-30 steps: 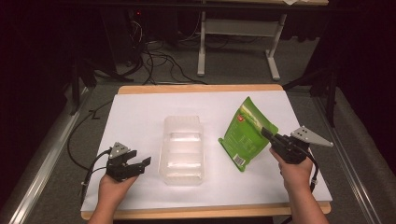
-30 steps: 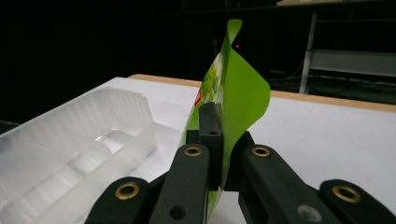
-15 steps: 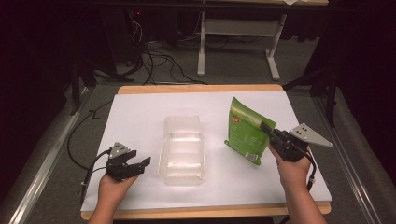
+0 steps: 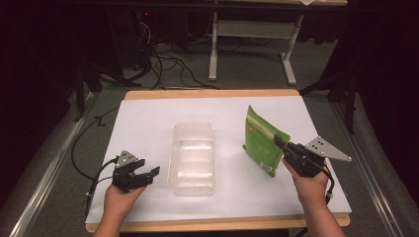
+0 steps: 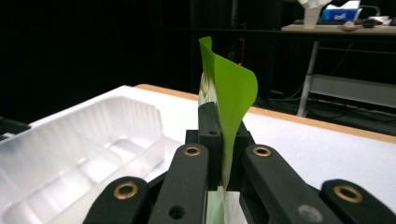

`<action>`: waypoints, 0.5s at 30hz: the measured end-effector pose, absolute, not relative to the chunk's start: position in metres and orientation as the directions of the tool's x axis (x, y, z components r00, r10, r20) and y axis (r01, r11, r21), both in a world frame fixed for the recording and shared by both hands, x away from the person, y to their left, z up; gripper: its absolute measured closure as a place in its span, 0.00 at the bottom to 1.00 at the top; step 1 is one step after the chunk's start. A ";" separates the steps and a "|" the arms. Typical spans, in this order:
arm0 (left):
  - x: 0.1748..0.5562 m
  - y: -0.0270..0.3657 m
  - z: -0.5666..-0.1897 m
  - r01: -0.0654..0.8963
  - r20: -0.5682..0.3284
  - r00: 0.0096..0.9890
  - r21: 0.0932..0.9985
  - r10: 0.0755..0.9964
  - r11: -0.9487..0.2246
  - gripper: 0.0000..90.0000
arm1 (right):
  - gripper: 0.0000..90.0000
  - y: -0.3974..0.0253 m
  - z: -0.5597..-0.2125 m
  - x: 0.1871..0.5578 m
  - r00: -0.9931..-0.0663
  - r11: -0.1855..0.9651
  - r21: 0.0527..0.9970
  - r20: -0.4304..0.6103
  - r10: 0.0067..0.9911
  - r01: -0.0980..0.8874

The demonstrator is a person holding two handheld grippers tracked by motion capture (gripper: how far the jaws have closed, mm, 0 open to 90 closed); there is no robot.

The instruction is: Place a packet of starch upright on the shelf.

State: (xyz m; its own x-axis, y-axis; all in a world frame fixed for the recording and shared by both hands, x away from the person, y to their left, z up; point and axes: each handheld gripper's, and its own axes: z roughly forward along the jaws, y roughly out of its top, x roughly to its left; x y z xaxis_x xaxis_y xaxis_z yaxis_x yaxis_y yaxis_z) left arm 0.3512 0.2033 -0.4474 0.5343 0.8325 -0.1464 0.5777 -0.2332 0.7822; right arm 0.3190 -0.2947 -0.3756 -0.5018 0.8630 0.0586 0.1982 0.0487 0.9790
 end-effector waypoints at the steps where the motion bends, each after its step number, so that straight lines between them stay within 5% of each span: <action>1: 0.351 0.203 -0.448 0.578 -0.147 0.535 0.782 0.832 -0.234 0.36 | 0.99 -0.295 -0.376 0.319 -0.507 0.051 0.979 0.058 0.860 0.199; 15: 0.351 0.201 -0.448 0.575 -0.144 0.540 0.782 0.829 -0.238 0.36 | 0.87 -0.290 -0.392 0.331 -0.527 0.094 0.956 0.069 0.847 0.277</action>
